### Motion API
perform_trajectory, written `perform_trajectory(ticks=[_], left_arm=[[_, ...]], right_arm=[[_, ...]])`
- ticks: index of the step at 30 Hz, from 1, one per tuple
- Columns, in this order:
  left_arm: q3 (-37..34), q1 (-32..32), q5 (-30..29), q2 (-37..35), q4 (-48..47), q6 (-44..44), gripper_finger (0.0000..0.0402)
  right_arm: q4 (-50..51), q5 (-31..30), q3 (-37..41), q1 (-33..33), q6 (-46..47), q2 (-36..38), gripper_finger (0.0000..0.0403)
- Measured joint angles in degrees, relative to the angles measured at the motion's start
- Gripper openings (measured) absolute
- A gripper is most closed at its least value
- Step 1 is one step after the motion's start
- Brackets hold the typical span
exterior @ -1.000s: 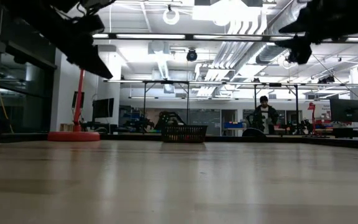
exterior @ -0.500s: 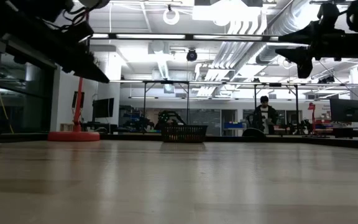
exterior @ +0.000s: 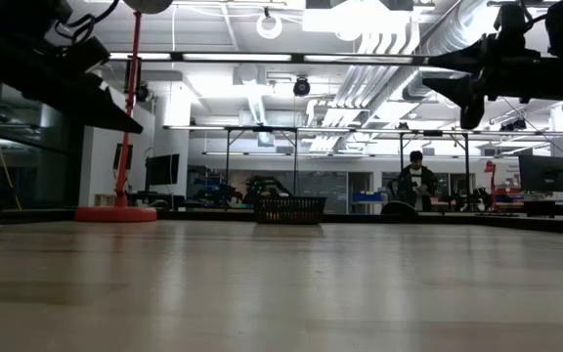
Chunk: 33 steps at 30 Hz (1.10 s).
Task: Pick and place Stapler, Stapler remover, tape
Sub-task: Return to Home Position
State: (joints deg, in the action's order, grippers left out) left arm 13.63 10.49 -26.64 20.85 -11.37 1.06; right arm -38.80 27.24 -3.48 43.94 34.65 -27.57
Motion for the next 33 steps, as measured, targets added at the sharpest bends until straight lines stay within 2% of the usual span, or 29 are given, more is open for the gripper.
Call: perform_trajectory(ticks=[5,10,13,16,23,29,33], left_arm=[[0.0,0.0,-1.6,-7.0,-6.1,0.0,0.0169],[0.0,0.0,-5.0,-15.9,-14.1,-1.9,0.0169],[0.0,0.0,-5.0,-20.8,-16.5,-2.0,0.0169],[0.8,0.0,-6.1,-20.4,-19.1,-2.9,0.0169],[1.2,0.0,-12.3,-20.4,-18.9,-3.1,0.0169],[1.4,0.0,-14.4,-20.5,-19.3,-4.3,0.0169],[3.3,0.0,-15.7,-20.4,-23.9,-4.3,0.0169]], right_arm=[[0.3,-0.5,0.9,-1.6,0.1,1.9,0.0169],[0.4,-4.6,2.9,-1.6,0.3,6.8,0.0169],[4.5,-6.1,2.9,-1.7,0.3,9.3,0.0169],[6.9,-8.8,2.9,-2.6,-0.3,11.4,0.0169],[14.0,-23.1,2.9,-8.6,-5.1,15.3,0.0169],[19.3,-28.3,2.9,-14.6,-8.0,18.9,0.0169],[22.8,-28.4,2.9,-16.4,-8.6,23.6,0.0169]])
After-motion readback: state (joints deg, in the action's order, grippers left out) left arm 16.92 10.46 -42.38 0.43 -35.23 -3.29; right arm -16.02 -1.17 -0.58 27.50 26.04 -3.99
